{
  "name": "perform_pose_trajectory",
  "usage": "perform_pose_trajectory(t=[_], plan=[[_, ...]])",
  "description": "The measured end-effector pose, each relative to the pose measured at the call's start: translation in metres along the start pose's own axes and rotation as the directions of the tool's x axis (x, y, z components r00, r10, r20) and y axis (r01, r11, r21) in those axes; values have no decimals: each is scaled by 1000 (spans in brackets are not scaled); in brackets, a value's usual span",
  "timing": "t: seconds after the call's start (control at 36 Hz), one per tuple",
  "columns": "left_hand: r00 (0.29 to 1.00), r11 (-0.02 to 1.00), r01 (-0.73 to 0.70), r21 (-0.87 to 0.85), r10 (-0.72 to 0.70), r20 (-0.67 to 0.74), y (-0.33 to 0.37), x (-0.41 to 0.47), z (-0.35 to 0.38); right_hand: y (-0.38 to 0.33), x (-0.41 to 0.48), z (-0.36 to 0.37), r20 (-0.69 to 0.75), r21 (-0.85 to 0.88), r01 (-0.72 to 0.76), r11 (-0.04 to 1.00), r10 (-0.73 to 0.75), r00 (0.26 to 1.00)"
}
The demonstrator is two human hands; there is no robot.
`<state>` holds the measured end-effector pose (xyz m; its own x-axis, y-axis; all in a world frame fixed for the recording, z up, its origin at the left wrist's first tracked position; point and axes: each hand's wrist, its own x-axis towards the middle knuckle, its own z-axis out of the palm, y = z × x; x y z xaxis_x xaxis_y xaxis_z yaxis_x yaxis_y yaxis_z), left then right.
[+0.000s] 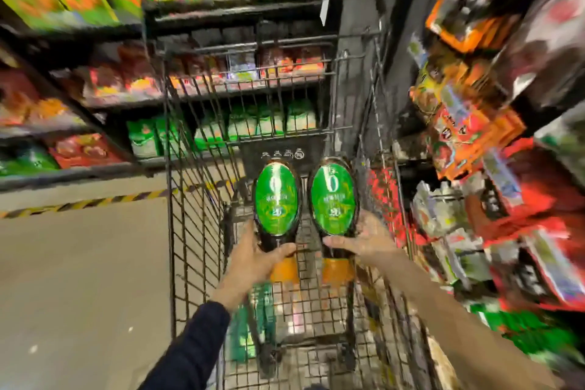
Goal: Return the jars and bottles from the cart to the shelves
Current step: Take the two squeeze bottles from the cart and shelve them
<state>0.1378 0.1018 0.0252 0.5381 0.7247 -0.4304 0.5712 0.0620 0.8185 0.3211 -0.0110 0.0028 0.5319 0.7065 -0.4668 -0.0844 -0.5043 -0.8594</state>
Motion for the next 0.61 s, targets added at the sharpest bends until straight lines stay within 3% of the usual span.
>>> perform_pose_trajectory(t=[0.11,0.28,0.47,0.61], plan=[[993,994,-105,-1,105,-50,35,-31,-18,-37,-39,-22,-89,89,132,987,-124,988],[956,964,-259,53,264,-125,103,-94,-28,-92,-110,-64,-190,61,322,945,-305,933],[821,838,-511,189,541,-179,167,-168,-21,-133,-202,-116,-264,24,481,876,-459,848],[711,727,-667,162,686,-151,203,-214,-7,-154,-268,-145,-327,-2,549,836,-519,790]])
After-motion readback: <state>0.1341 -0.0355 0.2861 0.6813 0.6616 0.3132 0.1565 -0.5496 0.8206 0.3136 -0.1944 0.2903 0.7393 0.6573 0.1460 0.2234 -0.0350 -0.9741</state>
